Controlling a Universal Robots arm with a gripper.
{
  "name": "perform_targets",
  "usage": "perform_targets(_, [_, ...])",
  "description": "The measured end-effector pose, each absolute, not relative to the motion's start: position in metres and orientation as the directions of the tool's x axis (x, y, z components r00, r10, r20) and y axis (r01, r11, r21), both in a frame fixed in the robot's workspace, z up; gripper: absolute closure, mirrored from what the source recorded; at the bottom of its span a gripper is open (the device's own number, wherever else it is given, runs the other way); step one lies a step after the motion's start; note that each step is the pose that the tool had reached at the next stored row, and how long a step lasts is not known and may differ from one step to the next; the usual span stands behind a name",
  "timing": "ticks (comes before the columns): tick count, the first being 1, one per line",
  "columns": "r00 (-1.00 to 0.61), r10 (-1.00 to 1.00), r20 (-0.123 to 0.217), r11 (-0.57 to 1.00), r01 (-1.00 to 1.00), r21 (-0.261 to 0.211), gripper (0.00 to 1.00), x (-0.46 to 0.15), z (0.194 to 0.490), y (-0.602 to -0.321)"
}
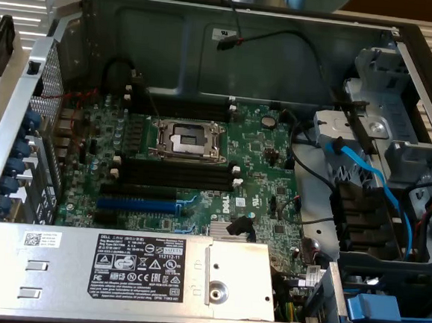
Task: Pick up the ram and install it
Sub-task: 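Pick up the ram and move it above insertion slot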
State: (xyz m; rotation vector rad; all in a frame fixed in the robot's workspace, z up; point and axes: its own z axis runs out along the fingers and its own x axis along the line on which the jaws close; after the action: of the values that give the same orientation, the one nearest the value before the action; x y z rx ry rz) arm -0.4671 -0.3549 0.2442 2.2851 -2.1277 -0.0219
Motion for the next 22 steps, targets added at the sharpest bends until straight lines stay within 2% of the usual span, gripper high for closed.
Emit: perform_targets(22, [0.071,-0.997,0.006,-0.071,-0.996,0.050,0.87,-0.467,0.332,-0.353])
